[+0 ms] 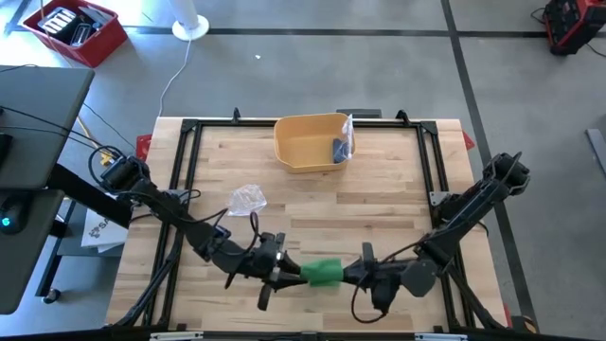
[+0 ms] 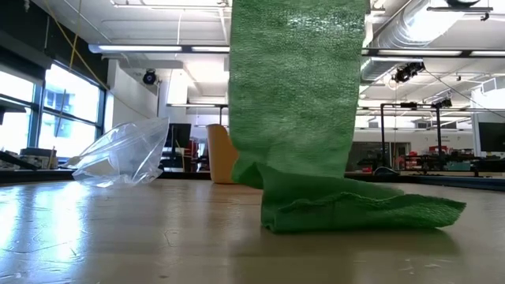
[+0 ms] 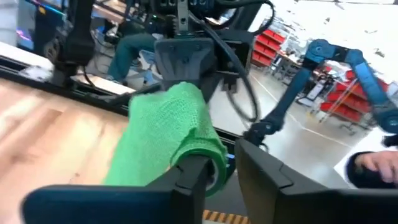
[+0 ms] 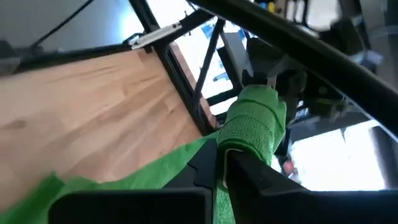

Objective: Roll bandage
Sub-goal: Roll the green bandage

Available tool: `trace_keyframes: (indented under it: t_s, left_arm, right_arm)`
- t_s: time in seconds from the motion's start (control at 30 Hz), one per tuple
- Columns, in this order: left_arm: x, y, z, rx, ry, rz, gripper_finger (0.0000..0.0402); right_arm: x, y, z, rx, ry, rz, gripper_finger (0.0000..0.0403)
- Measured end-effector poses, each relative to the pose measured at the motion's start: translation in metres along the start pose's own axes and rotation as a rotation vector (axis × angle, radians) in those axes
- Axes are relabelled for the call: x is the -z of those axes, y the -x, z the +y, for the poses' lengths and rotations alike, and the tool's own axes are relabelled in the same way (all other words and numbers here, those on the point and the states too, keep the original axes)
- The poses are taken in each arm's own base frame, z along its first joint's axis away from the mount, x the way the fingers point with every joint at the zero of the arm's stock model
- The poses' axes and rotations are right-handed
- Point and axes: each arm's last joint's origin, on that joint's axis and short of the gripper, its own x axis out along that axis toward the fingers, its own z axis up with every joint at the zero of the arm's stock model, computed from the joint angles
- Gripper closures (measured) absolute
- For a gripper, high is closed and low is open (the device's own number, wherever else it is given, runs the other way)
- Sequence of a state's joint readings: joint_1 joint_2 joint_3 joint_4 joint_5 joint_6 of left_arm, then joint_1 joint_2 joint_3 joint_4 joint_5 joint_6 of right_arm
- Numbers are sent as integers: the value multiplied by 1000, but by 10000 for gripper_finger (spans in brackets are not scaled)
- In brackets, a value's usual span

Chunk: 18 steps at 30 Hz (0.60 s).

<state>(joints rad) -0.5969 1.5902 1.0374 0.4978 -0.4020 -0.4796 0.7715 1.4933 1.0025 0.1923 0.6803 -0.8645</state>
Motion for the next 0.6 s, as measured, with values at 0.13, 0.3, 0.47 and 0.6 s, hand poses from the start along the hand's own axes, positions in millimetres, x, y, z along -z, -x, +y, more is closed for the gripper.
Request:
trace_keyframes:
  t_s: [0.13,0.3,0.47,0.6]
  left_arm:
    - [-1,0,0,-13,-127,-6,387]
    - [6,3,-4,-4,-460,39,391]
    - [16,9,-11,29,-852,108,396]
    - [20,13,-17,55,-993,116,394]
  right_arm:
    - [0,0,0,19,-300,13,380]
    - [0,0,1,1,-710,-3,345]
    - [0,-3,0,-42,-1059,-24,297]
    - [0,-4,-4,-42,-1188,-58,290]
